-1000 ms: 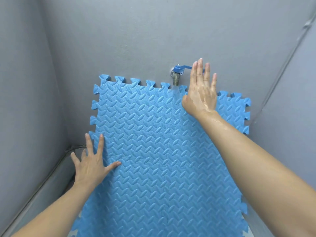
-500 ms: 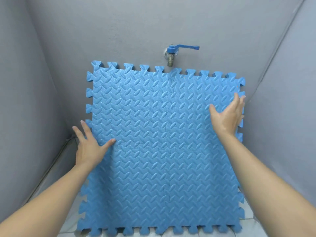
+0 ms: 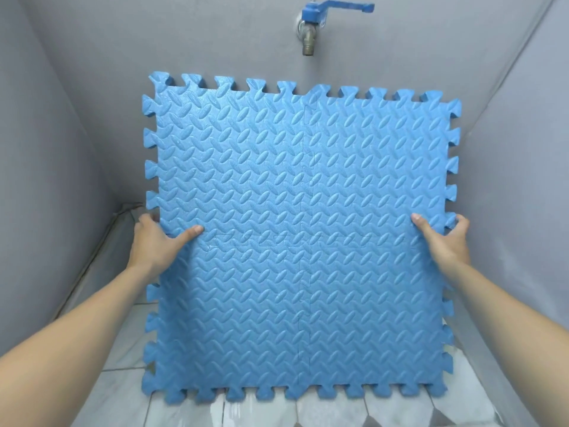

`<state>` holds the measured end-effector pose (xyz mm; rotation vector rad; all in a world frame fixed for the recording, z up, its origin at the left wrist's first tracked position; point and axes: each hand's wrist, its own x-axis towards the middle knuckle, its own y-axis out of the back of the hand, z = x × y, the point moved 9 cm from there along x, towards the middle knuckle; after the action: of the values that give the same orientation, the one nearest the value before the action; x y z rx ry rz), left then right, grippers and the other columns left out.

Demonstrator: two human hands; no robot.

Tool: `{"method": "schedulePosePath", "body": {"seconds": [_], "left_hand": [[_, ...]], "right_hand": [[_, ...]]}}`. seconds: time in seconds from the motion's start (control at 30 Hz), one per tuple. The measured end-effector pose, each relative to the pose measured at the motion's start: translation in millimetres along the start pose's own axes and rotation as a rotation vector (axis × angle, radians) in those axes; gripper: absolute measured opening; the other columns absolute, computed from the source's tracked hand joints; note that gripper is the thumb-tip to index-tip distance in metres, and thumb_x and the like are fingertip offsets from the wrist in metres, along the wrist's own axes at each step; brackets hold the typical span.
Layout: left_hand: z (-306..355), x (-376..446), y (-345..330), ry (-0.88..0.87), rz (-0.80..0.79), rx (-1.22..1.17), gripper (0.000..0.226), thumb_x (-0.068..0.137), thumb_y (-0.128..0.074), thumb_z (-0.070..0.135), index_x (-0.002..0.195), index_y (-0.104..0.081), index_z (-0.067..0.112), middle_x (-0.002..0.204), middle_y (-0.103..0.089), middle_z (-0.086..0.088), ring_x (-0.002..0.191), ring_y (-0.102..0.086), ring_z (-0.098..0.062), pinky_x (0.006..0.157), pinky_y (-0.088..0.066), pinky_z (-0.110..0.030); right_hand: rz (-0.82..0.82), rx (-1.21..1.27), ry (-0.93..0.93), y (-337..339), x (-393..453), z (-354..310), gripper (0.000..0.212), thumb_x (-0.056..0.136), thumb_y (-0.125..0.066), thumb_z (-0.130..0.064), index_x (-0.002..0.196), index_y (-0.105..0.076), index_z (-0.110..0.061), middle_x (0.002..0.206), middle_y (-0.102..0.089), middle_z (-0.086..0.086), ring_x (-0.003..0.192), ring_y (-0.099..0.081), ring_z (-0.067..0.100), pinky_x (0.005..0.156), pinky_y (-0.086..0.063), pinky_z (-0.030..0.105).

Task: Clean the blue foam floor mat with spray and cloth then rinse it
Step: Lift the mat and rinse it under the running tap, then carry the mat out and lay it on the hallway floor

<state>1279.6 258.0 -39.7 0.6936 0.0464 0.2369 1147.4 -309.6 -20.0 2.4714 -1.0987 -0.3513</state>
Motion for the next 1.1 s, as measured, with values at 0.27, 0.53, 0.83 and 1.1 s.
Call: {"method": "schedulePosePath", "body": {"seconds": [0.27, 0.53, 0.83, 1.1], "left_hand": [[-65.2, -91.1, 69.6, 0.34, -0.131, 0.117, 0.092, 0.039, -0.078, 0.079, 0.102, -0.053, 0.016, 0.104, -0.062, 0.0, 0.091, -0.063, -0.02, 0.074, -0.057, -0.043], [0.8, -136.2, 164.9, 0.391, -0.126, 0.148, 0.096, 0.043, -0.082, 0.072, 0.112, -0.052, 0.013, 0.116, -0.057, 0.002, 0.1, -0.06, -0.012, 0.085, -0.054, -0.039], [259.9, -129.8, 343.0, 0.377, 0.002, 0.083, 0.093, 0.064, -0.084, 0.047, 0.129, -0.035, 0.003, 0.133, -0.034, -0.017, 0.117, -0.04, -0.028, 0.096, -0.036, -0.037], [447.5, -152.0, 570.2, 0.308, 0.161, -0.035, 0.097, 0.06, -0.08, 0.059, 0.13, -0.033, 0.013, 0.123, -0.046, -0.015, 0.11, -0.049, -0.027, 0.091, -0.043, -0.038]], "right_hand": [[-0.088, -0.036, -0.296, 42.5, -87.6, -6.5, 0.07, 0.081, -0.069, -0.055, 0.128, -0.031, -0.022, 0.128, -0.044, 0.004, 0.101, -0.047, 0.022, 0.083, -0.033, 0.033], [-0.129, 0.139, -0.454, 78.3, -137.4, -61.2, 0.075, 0.067, -0.084, -0.047, 0.125, -0.041, -0.029, 0.106, -0.06, -0.012, 0.102, -0.064, 0.016, 0.091, -0.053, 0.041], [-0.145, 0.144, -0.262, 193.5, -130.2, -311.0, 0.066, 0.073, -0.084, -0.018, 0.121, -0.04, -0.023, 0.097, -0.059, -0.012, 0.085, -0.06, 0.003, 0.08, -0.049, 0.026], [-0.25, 0.155, -0.092, 282.9, -167.7, -563.8, 0.073, 0.074, -0.084, -0.023, 0.131, -0.038, -0.014, 0.111, -0.06, -0.001, 0.089, -0.061, 0.013, 0.081, -0.045, 0.03]]}}
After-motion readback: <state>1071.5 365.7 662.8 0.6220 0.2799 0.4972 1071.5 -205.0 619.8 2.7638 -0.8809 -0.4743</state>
